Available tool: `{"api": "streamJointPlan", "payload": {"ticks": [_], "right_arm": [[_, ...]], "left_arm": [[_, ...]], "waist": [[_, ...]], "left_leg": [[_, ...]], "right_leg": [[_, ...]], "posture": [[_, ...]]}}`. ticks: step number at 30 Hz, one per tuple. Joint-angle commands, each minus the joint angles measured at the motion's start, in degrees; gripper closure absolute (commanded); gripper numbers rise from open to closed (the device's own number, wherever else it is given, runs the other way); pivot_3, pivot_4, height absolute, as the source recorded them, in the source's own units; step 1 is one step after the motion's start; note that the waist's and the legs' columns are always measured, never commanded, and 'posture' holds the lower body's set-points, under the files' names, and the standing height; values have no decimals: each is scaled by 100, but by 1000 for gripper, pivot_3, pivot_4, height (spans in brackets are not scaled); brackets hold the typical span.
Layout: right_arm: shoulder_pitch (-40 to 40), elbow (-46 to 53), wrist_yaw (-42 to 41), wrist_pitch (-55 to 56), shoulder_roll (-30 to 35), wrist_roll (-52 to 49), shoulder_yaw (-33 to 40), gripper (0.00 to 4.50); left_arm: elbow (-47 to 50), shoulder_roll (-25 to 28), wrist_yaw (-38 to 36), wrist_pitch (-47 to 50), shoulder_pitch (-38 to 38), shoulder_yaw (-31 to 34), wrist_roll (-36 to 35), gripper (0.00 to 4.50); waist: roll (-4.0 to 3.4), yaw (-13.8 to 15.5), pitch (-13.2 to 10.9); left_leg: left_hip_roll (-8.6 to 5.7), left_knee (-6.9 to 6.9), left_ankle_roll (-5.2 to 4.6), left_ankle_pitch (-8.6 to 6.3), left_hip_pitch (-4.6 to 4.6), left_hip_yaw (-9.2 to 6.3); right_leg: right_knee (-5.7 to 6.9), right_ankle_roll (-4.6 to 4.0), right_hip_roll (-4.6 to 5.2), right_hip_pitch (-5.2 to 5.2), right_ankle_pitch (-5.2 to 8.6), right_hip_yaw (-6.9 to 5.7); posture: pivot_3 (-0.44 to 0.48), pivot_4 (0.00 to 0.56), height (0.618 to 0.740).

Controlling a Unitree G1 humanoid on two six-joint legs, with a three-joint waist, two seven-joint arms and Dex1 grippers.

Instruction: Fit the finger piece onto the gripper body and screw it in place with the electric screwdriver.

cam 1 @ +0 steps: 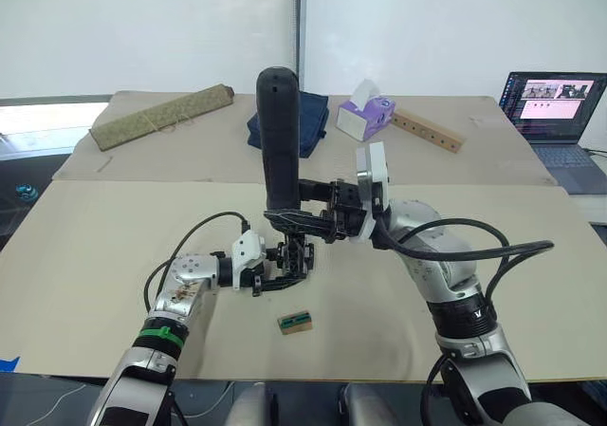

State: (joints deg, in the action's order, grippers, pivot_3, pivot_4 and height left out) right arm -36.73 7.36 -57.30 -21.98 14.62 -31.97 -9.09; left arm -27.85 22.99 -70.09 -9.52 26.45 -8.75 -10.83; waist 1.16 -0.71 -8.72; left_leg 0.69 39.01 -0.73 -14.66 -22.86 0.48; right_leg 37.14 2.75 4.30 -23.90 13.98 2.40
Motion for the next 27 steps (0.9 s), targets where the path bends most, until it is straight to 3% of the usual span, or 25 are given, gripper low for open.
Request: {"api": "streamJointPlan", "payload": {"ticks": [1,11,17,27], "right_arm": [[125,-101,33,-212,120,165,-162,2569],[124,-177,122,-560,202,114,-296,2569],[131,-256,201,-740,149,133,-351,2569],[315,-502,189,-345,127,386,-450,2569]], "left_arm": [[-26,-50,32,84,-69,-122,98,2215],[53,-48,62,161,-83,-144,79,2215],[69,-48,57,142,-97,-139,80,2215],[89,-47,52,123,-143,-116,42,2215]], "waist": [[0,1,12],[3,0,84],[3,-2,84],[3,-4,87]], "left_leg": [[0,0,0,0,0,0],[0,-2,0,0,6,-2],[4,-17,-12,-9,68,-5],[4,-17,-13,-9,71,-6]], "right_leg": [[-1,0,0,1,0,0],[-5,0,-1,9,0,-1],[-36,2,-4,82,3,-7],[-36,2,-4,85,3,-6]], "posture": [[0,150,740],[0,150,740],[0,150,740],[0,150,740]]}}
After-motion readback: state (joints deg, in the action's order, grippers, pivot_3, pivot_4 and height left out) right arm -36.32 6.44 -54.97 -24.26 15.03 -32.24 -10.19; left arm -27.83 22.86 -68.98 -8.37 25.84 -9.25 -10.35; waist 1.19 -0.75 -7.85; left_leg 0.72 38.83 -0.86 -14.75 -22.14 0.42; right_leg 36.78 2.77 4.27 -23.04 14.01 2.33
